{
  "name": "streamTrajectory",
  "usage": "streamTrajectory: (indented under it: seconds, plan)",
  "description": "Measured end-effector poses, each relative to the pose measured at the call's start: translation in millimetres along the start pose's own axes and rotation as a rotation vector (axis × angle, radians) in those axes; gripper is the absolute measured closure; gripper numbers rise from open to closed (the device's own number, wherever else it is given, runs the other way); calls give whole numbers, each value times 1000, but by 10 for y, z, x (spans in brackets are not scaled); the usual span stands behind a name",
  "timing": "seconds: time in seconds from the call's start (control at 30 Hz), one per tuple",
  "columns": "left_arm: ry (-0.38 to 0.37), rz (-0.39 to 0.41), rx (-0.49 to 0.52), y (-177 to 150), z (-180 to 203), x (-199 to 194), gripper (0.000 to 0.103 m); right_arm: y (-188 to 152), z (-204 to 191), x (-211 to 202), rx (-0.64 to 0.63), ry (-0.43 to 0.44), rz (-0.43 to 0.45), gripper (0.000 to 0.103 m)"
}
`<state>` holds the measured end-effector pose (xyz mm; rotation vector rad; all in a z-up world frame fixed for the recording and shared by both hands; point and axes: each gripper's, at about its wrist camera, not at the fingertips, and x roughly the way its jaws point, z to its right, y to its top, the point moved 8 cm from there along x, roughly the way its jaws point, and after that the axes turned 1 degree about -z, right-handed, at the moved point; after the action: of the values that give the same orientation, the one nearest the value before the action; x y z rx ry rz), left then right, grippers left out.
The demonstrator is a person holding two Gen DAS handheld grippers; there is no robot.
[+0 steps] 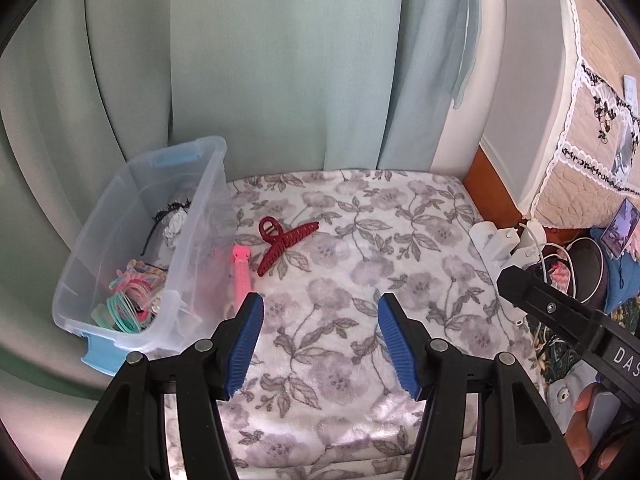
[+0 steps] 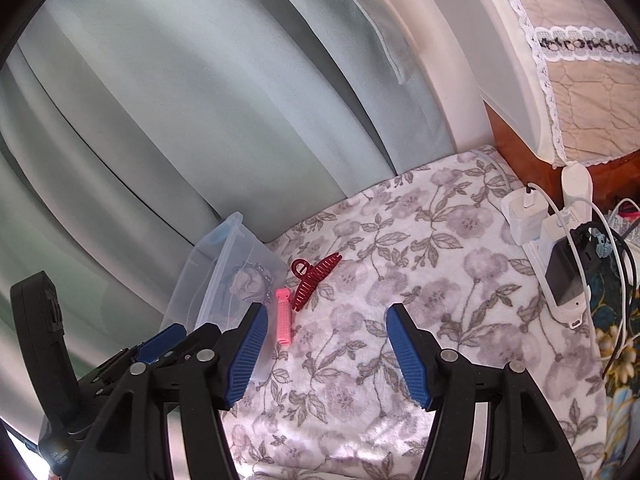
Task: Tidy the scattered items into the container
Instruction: 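Move both grippers back toward the pink hair roller and red claw clip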
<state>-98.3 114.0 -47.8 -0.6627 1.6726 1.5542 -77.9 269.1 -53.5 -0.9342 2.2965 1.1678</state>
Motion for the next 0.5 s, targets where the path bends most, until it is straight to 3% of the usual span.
streamTrajectory:
  seconds: [0.3,0.5]
  plan:
    - [73,-86,-32,-239,-131,438,42,-202,187,369,23,-22,-107,37]
    - [226,-115,-30,-415,-189,881,42,-375,313,701,41,-38,-189,37]
